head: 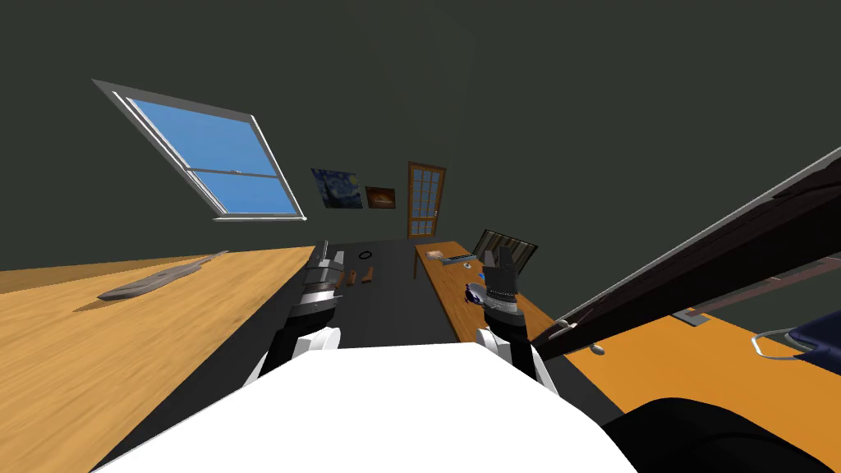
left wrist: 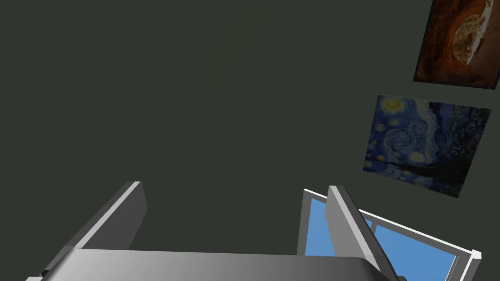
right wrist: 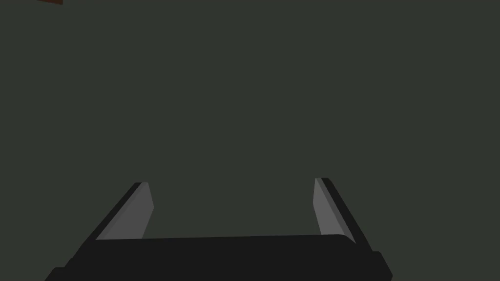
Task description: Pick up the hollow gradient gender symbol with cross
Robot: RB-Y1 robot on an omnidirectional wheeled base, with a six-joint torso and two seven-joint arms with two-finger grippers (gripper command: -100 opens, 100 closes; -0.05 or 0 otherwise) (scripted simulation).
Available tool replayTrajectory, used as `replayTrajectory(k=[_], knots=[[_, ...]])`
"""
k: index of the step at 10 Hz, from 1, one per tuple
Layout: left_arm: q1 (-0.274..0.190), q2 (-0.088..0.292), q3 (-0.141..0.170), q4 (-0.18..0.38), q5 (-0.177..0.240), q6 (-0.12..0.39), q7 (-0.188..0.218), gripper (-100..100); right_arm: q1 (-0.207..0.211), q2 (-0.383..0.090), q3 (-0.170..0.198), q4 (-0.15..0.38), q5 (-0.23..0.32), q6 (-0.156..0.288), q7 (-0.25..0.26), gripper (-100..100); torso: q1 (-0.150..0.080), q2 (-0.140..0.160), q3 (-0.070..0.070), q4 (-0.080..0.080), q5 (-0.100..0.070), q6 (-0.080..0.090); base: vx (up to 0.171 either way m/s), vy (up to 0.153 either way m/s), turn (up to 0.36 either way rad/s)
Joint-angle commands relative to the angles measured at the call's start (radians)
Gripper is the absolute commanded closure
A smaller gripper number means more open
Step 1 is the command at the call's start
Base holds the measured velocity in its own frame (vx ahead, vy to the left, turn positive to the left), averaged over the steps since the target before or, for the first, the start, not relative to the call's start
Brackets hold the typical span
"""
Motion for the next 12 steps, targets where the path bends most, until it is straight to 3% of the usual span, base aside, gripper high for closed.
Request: replayTrajectory(k=[1, 5, 12], knots=[[0.0, 0.0, 0.0, 0.0, 0.0, 0.0, 0.0, 0, 0.008, -0.04, 0.007, 0.007, 0.001, -0.003, 0.004, -100, 0.0, 0.0, 0.0, 0.0, 0.0, 0.0, -0.046, -0.013, 0.006], [0.0, 0.0, 0.0, 0.0, 0.0, 0.0, 0.0, 0, 0.042, -0.141, 0.025, 0.053, 0.006, -0.005, 0.015, -100, -0.002, 0.005, 0.003, 0.001, 0.0, 0.0, -0.08, -0.016, 0.023], [0.0, 0.0, 0.0, 0.0, 0.0, 0.0, 0.0, 0, 0.131, -0.346, 0.074, 0.232, 0.021, 0.012, 0.028, -100, 0.0, 0.002, 0.002, 0.001, 0.0, 0.0, -0.056, 0.001, 0.065]])
